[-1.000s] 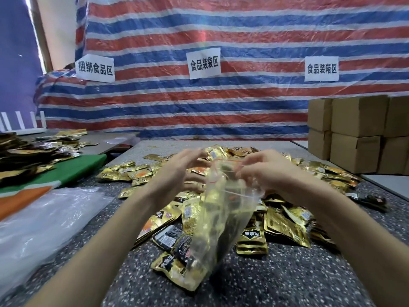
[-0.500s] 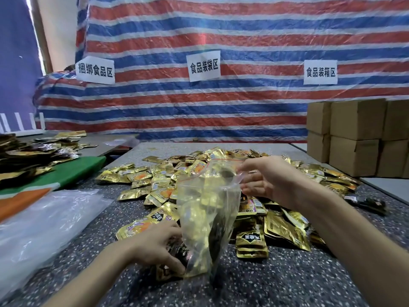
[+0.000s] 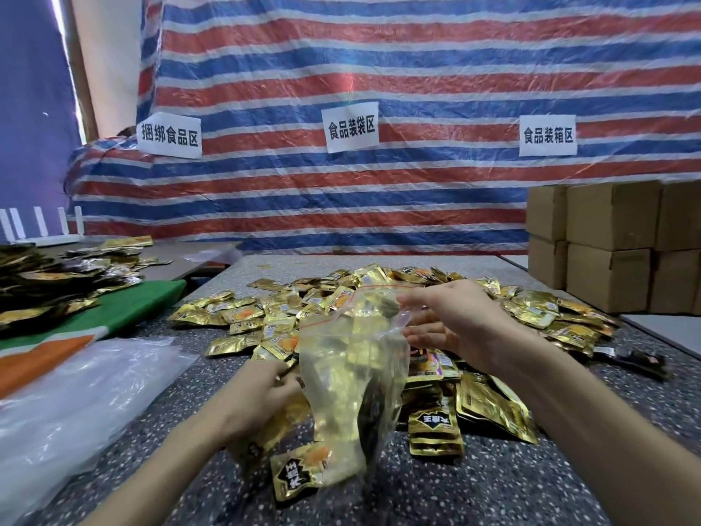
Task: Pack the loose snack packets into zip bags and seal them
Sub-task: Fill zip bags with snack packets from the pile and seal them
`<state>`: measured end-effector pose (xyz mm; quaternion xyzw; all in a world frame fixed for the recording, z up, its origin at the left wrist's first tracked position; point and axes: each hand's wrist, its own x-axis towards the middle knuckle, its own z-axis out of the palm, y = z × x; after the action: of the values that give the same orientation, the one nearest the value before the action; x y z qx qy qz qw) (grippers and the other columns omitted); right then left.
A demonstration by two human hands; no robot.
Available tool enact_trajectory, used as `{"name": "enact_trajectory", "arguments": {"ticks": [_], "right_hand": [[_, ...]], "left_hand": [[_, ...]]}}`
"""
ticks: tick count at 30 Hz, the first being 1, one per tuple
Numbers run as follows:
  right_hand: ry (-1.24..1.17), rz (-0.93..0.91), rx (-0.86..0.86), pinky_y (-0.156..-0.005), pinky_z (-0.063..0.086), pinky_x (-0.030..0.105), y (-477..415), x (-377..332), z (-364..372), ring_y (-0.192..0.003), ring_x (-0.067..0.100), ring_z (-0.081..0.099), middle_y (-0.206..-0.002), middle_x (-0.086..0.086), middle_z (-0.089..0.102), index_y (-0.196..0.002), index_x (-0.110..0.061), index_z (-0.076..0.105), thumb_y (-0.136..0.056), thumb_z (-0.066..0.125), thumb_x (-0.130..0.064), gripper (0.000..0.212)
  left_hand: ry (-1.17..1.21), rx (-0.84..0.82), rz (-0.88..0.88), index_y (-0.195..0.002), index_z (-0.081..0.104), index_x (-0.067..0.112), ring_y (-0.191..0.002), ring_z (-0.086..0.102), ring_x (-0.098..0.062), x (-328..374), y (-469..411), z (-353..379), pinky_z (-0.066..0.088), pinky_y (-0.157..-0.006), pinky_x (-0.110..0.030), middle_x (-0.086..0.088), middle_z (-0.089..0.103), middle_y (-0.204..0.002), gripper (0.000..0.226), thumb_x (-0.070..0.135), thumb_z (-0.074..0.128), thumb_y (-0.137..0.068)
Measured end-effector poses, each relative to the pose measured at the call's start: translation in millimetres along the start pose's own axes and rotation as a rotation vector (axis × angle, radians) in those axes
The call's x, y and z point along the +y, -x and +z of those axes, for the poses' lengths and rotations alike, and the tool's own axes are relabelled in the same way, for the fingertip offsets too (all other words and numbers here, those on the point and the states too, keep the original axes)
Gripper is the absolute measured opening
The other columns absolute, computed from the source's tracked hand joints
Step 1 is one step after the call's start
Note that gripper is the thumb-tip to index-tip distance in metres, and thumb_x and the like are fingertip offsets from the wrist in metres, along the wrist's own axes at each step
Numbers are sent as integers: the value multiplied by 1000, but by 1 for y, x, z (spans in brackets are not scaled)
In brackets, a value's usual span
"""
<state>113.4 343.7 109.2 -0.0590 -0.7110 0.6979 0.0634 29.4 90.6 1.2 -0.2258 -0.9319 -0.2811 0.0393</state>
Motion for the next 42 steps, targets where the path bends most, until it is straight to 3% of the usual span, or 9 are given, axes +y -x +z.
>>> {"name": "enact_trajectory", "arguments": {"ticks": [4,8,11,18,22,26,32,39,42], "right_hand": [[32,-17,5,-50,56,26,2,0,1,-57,25,72,-77,20,72,-104,9,68,-90,72,-11,24],[41,-32,5,-49,55,25,0,-1,4,-54,24,71,-60,11,70,-96,5,69,-91,72,-11,17],[109,-67,21,-49,55,25,-1,1,10,-53,22,71,-66,12,70,-95,4,69,-89,74,-13,18],[111,-143,42,-46,53,26,-4,4,24,-45,20,66,-54,4,64,-74,-7,63,-88,74,-15,19],[56,-142,71,-46,51,26,-4,3,19,-43,19,62,-62,9,63,-71,-7,65,-93,59,-4,23],[-11,-133,88,-43,49,23,0,4,9,-43,18,60,-64,8,65,-79,-6,69,-91,73,-19,19],[27,-197,67,-41,44,21,2,4,15,-42,12,54,-56,-1,62,-70,-14,74,-89,76,-26,22],[41,-215,41,-41,44,20,6,4,14,-45,11,56,-64,1,68,-80,-11,76,-91,73,-29,22],[28,-195,46,-42,46,20,6,4,10,-44,11,57,-59,-2,66,-82,-7,75,-92,73,-28,23]], "left_hand": [[675,277,-212,-77,59,5,-53,61,-14,3,9,-26,51,-49,-26,1,62,-54,27,15,50,-100],[1309,382,-196,-99,55,9,-89,60,-27,20,16,-76,50,-84,-43,-13,59,-95,11,7,48,-91],[1449,438,-37,-102,66,16,-102,65,-24,46,26,-105,55,-94,-41,-8,68,-104,22,8,57,-84],[1155,447,341,-103,62,10,-89,73,-24,120,46,-103,61,-74,-34,-6,74,-92,37,4,74,-68],[814,470,219,-94,62,11,-79,72,-20,131,44,-79,59,-67,-28,-3,75,-81,34,-6,80,-71],[510,508,156,-96,65,16,-74,69,-17,116,40,-75,53,-66,-31,-2,74,-83,36,2,86,-70],[465,166,177,-97,75,33,-103,64,-7,116,37,-72,47,-94,-42,16,75,-98,35,9,84,-73],[375,-13,20,-93,77,40,-91,67,-10,108,32,-72,52,-75,-34,15,75,-98,18,27,79,-82],[342,-131,-15,-92,78,27,-85,72,-19,110,36,-82,60,-84,-40,6,77,-90,27,47,79,-74]]}}
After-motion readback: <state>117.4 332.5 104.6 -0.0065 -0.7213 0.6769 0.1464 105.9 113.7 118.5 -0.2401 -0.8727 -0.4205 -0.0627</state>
